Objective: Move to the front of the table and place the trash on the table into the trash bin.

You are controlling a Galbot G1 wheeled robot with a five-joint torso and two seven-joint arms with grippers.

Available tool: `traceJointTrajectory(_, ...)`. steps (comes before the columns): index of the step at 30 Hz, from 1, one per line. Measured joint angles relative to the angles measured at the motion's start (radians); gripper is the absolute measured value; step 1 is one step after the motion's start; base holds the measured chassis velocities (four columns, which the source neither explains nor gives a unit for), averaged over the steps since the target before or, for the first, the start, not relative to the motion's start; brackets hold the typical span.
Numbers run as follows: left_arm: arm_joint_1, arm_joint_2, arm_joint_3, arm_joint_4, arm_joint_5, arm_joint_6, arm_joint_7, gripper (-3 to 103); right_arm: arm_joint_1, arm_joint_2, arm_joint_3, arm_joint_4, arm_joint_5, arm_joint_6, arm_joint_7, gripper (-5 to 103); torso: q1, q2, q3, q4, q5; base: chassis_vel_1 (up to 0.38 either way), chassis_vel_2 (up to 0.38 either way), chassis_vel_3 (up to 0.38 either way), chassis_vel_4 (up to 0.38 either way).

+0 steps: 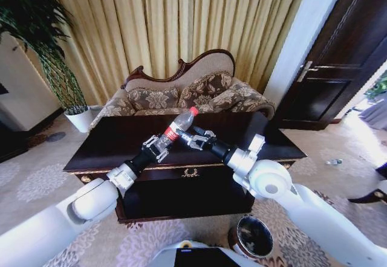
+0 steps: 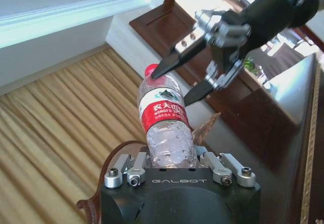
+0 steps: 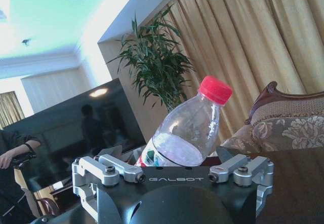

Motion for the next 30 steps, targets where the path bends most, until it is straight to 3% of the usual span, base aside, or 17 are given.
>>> traceJointTrajectory(17,-0.011,0.035,0.056,-0.031,0.012,-0.016,0.019,38,0.025,0.004,-0.008,-0.019,-0.003,-0.009,0.006,100,0.000,0.000,0.000,0.0001,0.0000,0.000,0.000,0.000,0.000)
traceJointTrajectory(21,-0.012,0.035,0.056,-0.031,0.013,-0.016,0.019,38,0.023,0.002,-0.006,-0.018,-0.007,-0.010,0.006,92,0.000,0.000,0.000,0.0001,0.0000,0.000,0.000,0.000,0.000)
traceJointTrajectory(24,-0.011,0.029,0.051,-0.027,0.012,-0.016,0.015,38,0.021,0.001,0.000,-0.018,-0.010,-0.010,0.007,77,0.000,0.000,0.000,0.0000,0.0000,0.000,0.000,0.000,0.000)
traceJointTrajectory(27,-0.008,0.028,0.048,-0.023,0.012,-0.016,0.014,38,0.018,0.000,0.002,-0.019,-0.010,-0.010,0.004,77,0.000,0.000,0.000,0.0001,0.0000,0.000,0.000,0.000,0.000)
traceJointTrajectory(28,-0.005,0.026,0.045,-0.021,0.012,-0.017,0.013,36,0.017,0.000,0.004,-0.020,-0.011,-0.010,0.001,65,0.000,0.000,0.000,0.0000,0.0000,0.000,0.000,0.000,0.000)
traceJointTrajectory(30,0.002,0.024,0.041,-0.020,0.004,-0.008,0.001,36,0.014,0.001,0.004,-0.022,-0.012,-0.010,-0.005,57,0.000,0.000,0.000,0.0001,0.0000,0.000,0.000,0.000,0.000)
